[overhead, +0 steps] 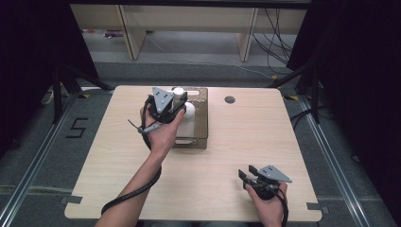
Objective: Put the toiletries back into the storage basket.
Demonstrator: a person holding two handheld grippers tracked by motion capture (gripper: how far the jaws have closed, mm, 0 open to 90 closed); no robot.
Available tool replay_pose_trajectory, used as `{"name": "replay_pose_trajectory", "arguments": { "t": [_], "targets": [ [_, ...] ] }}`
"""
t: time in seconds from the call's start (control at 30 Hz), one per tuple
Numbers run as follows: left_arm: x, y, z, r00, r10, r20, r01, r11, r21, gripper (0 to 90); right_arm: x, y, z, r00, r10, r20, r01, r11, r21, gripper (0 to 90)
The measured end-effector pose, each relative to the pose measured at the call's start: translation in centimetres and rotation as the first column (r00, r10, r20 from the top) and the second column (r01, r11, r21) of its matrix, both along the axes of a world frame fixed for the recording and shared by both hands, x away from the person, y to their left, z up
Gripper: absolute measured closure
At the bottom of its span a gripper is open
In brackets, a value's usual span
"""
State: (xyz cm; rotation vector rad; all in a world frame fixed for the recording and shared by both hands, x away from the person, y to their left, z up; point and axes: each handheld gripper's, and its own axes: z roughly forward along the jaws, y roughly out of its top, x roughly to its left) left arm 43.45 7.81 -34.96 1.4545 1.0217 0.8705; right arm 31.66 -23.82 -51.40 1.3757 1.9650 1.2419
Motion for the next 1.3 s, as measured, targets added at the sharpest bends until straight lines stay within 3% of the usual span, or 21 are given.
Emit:
{"name": "replay_pose_trajectory", "arguments": {
  "t": [0.4,0.57,0.67,1.3],
  "targets": [
    [0.0,0.0,-0.7,0.9999,0.002,-0.013,-0.002,1.0000,0.005,59.0,-0.1,0.1,0.0,0.9999,-0.003,-0.011,0.004,1.0000,0.007,52.2],
    [0.0,0.0,-1.0,0.9998,0.004,-0.017,-0.004,1.0000,0.001,58.9,-0.1,0.1,0.0,1.0000,-0.002,-0.005,0.002,1.0000,0.004,52.2],
    [0.0,0.1,-1.1,0.9998,0.002,-0.021,-0.002,1.0000,0.002,58.9,0.1,-0.1,0.0,0.9994,0.014,0.033,-0.013,0.9995,-0.030,52.2],
    [-0.1,0.2,-1.9,0.9996,0.007,-0.028,-0.007,1.0000,0.002,58.8,0.1,0.0,-0.1,0.9992,0.014,0.038,-0.014,0.9996,-0.023,52.2]
  ]
}}
